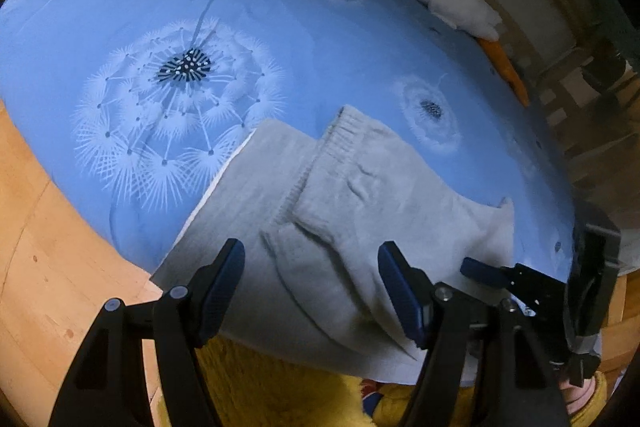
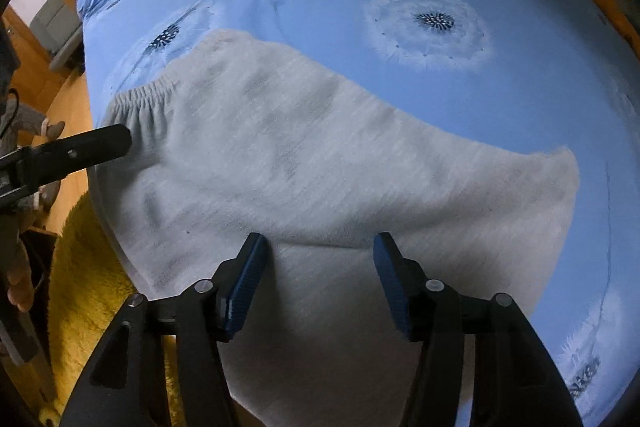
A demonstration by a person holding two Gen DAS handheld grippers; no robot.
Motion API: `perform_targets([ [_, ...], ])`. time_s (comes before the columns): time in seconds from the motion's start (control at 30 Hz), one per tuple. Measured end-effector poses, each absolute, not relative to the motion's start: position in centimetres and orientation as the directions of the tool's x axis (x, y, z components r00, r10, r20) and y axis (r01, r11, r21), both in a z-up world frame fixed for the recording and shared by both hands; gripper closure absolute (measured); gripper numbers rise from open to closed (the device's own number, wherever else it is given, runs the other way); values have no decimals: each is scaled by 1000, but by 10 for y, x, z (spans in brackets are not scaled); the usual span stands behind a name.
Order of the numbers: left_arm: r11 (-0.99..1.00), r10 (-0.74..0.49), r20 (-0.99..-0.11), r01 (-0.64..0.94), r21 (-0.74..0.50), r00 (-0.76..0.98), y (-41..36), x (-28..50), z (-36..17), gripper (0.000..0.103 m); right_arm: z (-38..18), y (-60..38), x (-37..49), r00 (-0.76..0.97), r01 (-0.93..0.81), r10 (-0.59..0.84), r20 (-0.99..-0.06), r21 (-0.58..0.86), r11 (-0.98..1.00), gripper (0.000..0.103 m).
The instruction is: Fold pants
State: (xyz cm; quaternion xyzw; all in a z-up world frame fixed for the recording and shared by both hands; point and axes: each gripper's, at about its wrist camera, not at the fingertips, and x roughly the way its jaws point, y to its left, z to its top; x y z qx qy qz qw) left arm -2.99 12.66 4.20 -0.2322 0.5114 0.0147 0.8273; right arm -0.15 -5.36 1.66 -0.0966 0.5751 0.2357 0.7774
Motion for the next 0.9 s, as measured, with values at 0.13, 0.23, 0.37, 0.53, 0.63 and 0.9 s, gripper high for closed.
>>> perform_targets([
  [0.13,895,-194,-860,-273,-352,472,126,-28,39,32,13,-55,2,177,-506,282,-943,159,848,35],
  [0.23,893,-188,-861,-282,-349,472,126,-27,38,34,19,-52,9,114,-506,268,-956,177,844,35],
  [0.37,883,-206,-849,-281,-375,488,127,-27,39,43,45,-44,28,145,-512,314,-938,200,835,36],
  [0.53,875,-209,-846,-293,-386,490,131,-25,34,45,64,-7,65,204,-588,362,-910,182,788,36],
  [0.63,877,-208,-848,-292,-383,487,130,-23,29,46,53,21,86,176,-624,368,-913,186,759,36],
  [0.9,887,-196,-841,-275,-372,504,127,-23,25,46,7,51,108,76,-676,354,-932,213,705,36],
])
